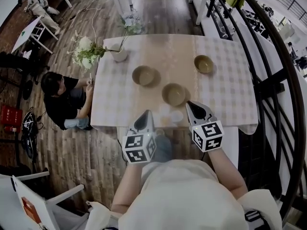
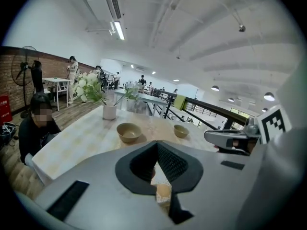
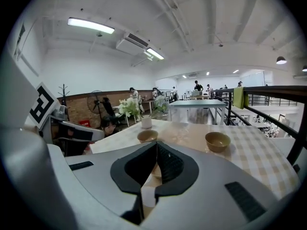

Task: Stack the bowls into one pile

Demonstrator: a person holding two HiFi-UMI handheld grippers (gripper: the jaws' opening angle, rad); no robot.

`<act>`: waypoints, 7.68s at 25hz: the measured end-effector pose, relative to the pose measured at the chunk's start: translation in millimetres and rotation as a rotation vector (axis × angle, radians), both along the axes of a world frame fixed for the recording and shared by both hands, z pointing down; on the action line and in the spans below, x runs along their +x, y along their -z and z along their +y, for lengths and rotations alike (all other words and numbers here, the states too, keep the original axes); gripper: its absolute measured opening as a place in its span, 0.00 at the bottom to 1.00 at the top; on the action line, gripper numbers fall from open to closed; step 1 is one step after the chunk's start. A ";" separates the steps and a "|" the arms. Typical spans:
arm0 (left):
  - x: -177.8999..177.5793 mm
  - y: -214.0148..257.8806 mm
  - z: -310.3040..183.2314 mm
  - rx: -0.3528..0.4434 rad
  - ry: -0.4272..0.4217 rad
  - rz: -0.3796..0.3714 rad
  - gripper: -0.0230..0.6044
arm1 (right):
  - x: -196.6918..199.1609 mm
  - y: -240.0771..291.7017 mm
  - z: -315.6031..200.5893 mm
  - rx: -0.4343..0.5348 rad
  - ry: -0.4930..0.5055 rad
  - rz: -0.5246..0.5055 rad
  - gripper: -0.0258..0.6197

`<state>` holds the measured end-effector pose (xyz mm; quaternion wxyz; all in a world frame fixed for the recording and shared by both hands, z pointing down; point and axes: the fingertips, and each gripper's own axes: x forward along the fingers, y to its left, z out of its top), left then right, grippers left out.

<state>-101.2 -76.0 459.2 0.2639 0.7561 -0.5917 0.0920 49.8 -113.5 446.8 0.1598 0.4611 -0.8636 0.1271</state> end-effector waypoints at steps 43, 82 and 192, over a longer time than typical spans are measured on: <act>-27.7 -69.8 -107.5 -0.119 -0.165 -0.015 0.04 | 2.8 -148.3 -100.6 -0.300 -0.091 0.254 0.10; -106.6 -65.2 -94.5 -0.105 0.064 -0.005 0.04 | -135.8 -61.9 -182.8 -0.102 0.104 0.146 0.06; 160.8 -69.1 -166.4 -0.149 -0.089 0.014 0.04 | 119.7 -58.9 -257.6 -0.112 -0.019 0.232 0.06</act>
